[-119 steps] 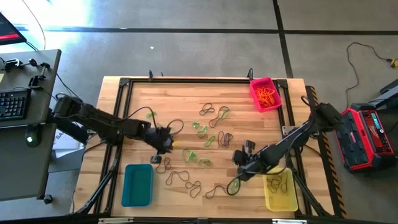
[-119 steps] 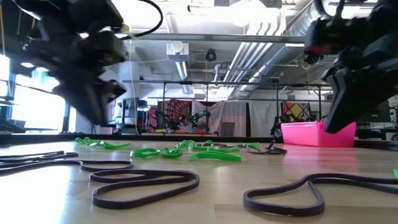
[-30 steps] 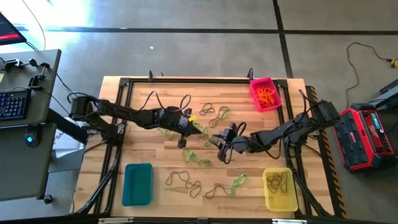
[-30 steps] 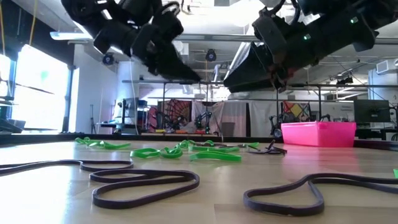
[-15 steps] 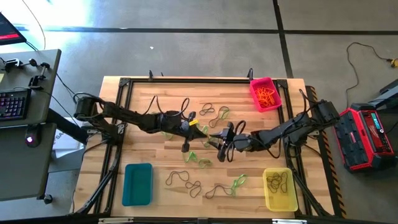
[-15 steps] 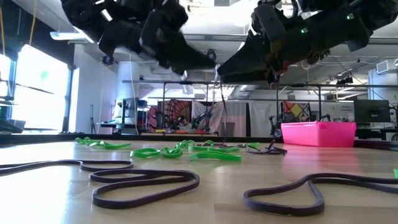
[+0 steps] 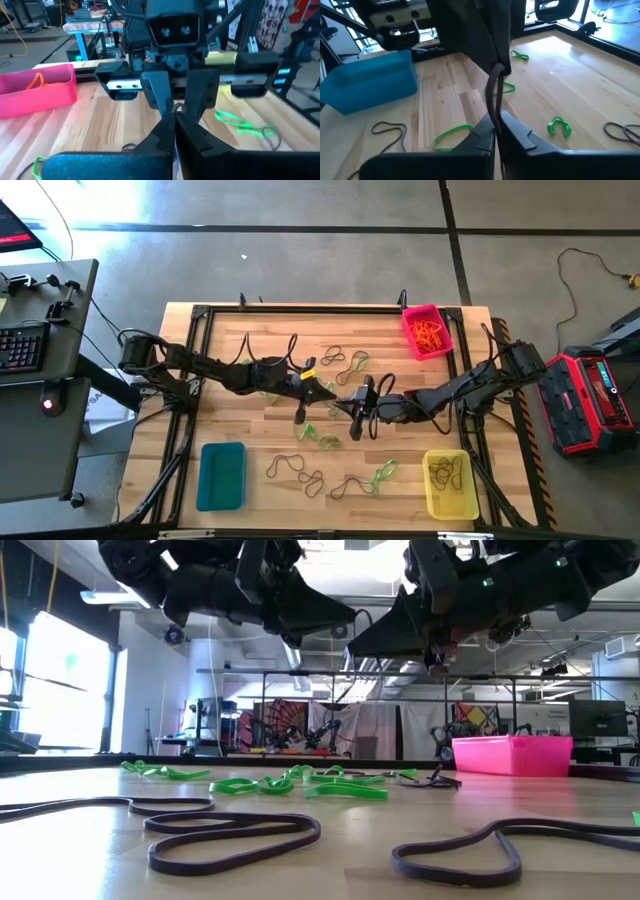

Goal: Sort rubber bands into baskets
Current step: Put the purple rubber band into the yellow bin

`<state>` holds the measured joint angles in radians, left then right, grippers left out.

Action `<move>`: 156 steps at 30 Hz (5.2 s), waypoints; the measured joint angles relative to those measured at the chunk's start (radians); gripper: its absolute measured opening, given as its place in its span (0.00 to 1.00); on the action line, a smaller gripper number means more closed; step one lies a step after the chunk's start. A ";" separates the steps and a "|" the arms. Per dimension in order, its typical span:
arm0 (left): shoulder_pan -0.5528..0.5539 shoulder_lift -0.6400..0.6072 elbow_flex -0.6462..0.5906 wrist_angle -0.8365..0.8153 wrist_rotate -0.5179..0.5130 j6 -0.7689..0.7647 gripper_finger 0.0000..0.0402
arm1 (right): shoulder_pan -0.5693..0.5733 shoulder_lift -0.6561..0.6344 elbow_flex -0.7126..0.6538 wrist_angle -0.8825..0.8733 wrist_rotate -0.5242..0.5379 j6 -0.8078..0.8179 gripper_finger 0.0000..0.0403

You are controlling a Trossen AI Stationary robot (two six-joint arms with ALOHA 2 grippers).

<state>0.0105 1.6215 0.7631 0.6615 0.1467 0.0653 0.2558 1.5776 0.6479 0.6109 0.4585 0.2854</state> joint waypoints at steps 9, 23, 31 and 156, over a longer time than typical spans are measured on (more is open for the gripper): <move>0.000 0.000 0.000 0.046 -0.006 -0.028 0.18 | 0.041 -0.099 0.000 -0.108 0.004 0.077 0.00; 0.000 0.000 0.000 0.034 -0.005 -0.010 0.33 | 0.437 -0.478 0.234 -1.032 0.041 0.542 0.00; 0.000 0.000 0.000 -0.021 -0.005 -0.009 0.33 | 0.684 -0.448 0.455 -1.590 -0.026 1.135 0.00; 0.397 0.423 0.311 -0.516 -0.065 0.329 0.13 | 0.222 -0.307 0.260 -1.391 0.333 0.604 0.34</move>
<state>0.4071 2.0449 1.0737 0.1459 0.0813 0.3942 0.4774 1.2701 0.9077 -0.7799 0.7910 0.8890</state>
